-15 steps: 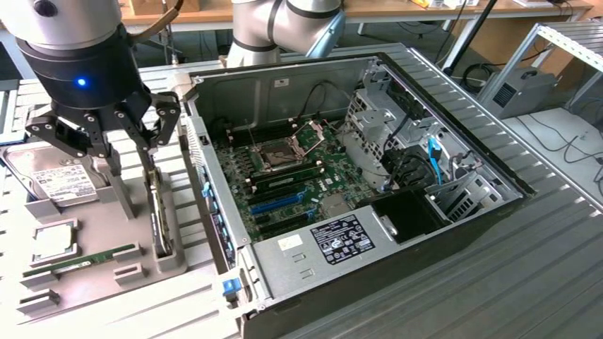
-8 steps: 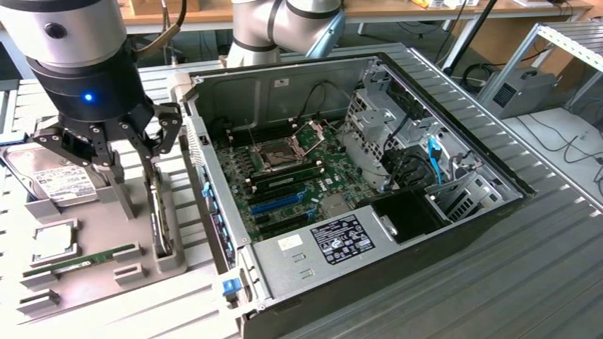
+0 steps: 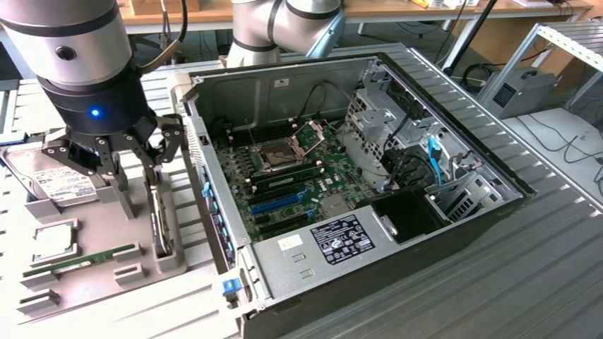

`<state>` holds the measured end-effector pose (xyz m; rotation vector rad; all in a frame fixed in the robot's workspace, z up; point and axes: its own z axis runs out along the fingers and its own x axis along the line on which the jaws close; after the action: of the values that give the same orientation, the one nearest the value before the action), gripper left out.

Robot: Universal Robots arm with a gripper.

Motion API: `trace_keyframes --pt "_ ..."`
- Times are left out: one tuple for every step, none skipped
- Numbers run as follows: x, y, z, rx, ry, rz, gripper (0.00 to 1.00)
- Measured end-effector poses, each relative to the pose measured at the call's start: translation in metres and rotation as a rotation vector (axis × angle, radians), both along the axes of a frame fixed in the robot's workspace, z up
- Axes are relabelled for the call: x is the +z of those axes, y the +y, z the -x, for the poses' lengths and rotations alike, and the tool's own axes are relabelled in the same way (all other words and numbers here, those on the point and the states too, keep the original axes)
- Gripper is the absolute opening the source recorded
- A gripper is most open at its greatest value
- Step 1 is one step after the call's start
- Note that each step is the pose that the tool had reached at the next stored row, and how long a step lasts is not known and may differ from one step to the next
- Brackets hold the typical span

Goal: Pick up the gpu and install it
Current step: 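Pick up the gpu and move the gpu toward the slot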

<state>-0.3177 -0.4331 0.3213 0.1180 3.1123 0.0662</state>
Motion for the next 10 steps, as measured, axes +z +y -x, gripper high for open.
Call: trace_keyframes --pt "-0.0024 0.0000 0.000 0.000 0.0001 0.0000 0.42" --pt "-0.0042 0.0000 0.000 0.000 0.0001 0.0000 0.42" --pt "-0.0064 0.0000 0.000 0.000 0.0000 0.0000 0.42" --pt "-0.0083 0.0000 0.000 0.000 0.0000 0.0000 0.42" --pt "-0.0104 0.0000 0.000 0.000 0.0000 0.0000 0.42" --pt "-0.0112 0.0000 0.000 0.000 0.0001 0.0001 0.42" --pt "-0.0122 0.0000 0.000 0.000 0.0000 0.0000 0.42" --pt "-0.0130 0.0000 0.000 0.000 0.0000 0.0001 0.42" --pt "-0.0140 0.0000 0.000 0.000 0.0001 0.0001 0.42" --pt "-0.0145 0.0000 0.000 0.000 0.0001 0.0001 0.42"
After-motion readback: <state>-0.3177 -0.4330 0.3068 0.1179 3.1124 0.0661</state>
